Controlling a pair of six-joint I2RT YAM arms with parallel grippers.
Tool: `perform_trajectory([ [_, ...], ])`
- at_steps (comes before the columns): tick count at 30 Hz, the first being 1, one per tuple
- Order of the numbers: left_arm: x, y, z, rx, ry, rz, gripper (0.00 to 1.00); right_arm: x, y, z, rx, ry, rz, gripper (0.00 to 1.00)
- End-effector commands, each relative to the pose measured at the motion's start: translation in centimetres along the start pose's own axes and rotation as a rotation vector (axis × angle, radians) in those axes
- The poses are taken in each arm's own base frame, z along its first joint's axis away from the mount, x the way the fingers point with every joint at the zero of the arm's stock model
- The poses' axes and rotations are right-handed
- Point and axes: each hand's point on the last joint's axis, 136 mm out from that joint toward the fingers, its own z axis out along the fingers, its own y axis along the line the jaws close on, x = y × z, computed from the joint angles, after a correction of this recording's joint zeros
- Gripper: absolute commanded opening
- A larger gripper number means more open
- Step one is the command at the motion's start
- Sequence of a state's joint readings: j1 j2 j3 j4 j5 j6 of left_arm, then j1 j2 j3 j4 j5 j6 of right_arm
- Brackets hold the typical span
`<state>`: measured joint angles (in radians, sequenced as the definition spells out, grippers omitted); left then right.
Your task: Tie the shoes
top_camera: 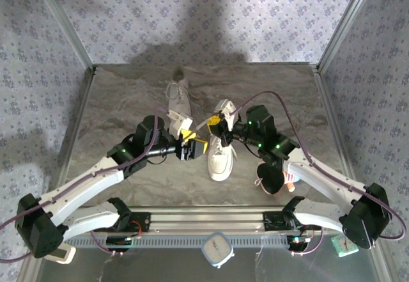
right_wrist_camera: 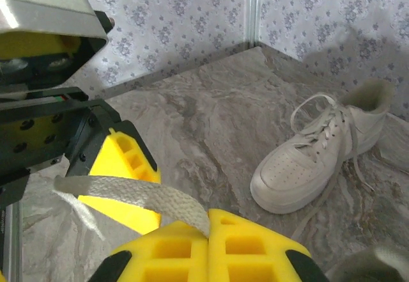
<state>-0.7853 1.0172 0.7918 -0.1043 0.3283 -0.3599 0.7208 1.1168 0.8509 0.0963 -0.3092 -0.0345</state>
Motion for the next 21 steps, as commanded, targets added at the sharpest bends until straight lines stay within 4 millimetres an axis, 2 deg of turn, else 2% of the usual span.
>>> perform_trajectory([
  [1, -0.8, 1.1, -0.5, -0.072, -0.031, 0.033, 0.80, -1.3, -0.8, -0.7, 0.064, 0.000, 0.006, 0.00],
  [4, -1.1, 2.5, -1.5, -0.163, -0.062, 0.047, 0.89, -1.0, -1.2, -0.7, 0.096, 0.014, 0.006, 0.00],
  [7, -1.2, 3.5, -2.1, -0.226, -0.074, 0.061, 0.99, -1.2, -0.8, -0.9, 0.075, -0.003, 0.001, 0.00],
  [11, -0.5, 4.1, -1.7, -0.244, -0.052, 0.064, 1.00, -1.4, 0.0, -1.1, 0.032, -0.016, -0.014, 0.00],
  [14, -0.6, 3.2, -1.2, -0.171, -0.087, 0.091, 0.99, -1.3, 0.2, -1.2, 0.019, -0.013, -0.024, 0.00],
  [16, -0.8, 2.1, -0.8, -0.098, -0.115, 0.139, 0.96, -1.3, 0.4, -1.3, 0.010, -0.012, -0.031, 0.00],
  [21, -1.1, 1.0, 0.1, -0.018, -0.156, 0.219, 0.89, -1.6, 0.6, -1.8, 0.009, -0.012, -0.045, 0.00],
])
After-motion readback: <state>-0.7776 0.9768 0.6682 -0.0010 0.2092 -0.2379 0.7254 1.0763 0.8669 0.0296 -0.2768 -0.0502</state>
